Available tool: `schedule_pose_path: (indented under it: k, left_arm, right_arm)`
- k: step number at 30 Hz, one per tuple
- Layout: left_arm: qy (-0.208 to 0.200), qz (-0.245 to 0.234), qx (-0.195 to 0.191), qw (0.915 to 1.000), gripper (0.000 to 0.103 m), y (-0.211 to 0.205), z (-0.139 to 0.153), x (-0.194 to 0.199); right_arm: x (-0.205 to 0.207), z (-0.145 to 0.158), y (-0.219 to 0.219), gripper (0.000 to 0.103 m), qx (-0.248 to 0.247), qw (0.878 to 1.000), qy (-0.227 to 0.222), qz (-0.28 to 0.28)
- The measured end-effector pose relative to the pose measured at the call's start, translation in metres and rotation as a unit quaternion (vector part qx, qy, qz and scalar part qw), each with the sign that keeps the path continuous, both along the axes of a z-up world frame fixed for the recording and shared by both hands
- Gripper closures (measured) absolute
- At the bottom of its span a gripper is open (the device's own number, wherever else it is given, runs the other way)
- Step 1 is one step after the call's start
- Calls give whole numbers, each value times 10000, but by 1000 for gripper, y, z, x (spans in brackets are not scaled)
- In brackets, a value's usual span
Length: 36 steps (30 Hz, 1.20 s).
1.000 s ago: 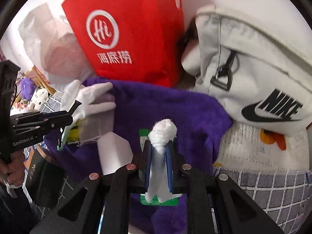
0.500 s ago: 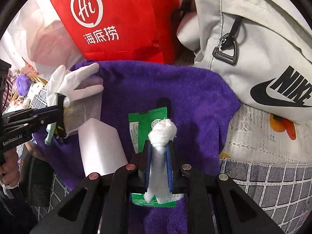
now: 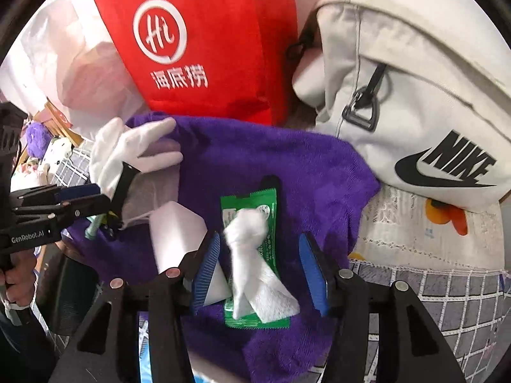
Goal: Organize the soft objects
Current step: 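Open the right tool to release the tissue and withdraw from the towel, then grasp the fruit-print wrapper with the right tool while the left tool grasps the green wet-wipe pack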
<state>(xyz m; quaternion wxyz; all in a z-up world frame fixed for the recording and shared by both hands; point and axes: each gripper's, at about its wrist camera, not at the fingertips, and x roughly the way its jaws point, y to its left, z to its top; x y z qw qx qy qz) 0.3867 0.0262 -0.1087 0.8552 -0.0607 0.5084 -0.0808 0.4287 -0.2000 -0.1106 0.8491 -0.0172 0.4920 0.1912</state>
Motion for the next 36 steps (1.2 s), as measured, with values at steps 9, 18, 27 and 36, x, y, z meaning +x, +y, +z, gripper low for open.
schedule_pose_path:
  k: [9,18,27,36]
  left_arm:
    - [-401,142,58,9991,52,13,43,-50]
    - [-699,182,-129,9973,52,23,68,-116]
    - [-843,120,-125,9963,52,17,74,-177]
    - [-782,182,-137,9967,52,19,57,-222]
  right_arm:
    - [-55,54,5,44,140,9980,-592,-169]
    - [-130,74,8,44,627,9955,-685,-163]
    - [-196,74,8,44,789,9949,-596,-178]
    - [-252,58,19,43,798,9957,-454,79]
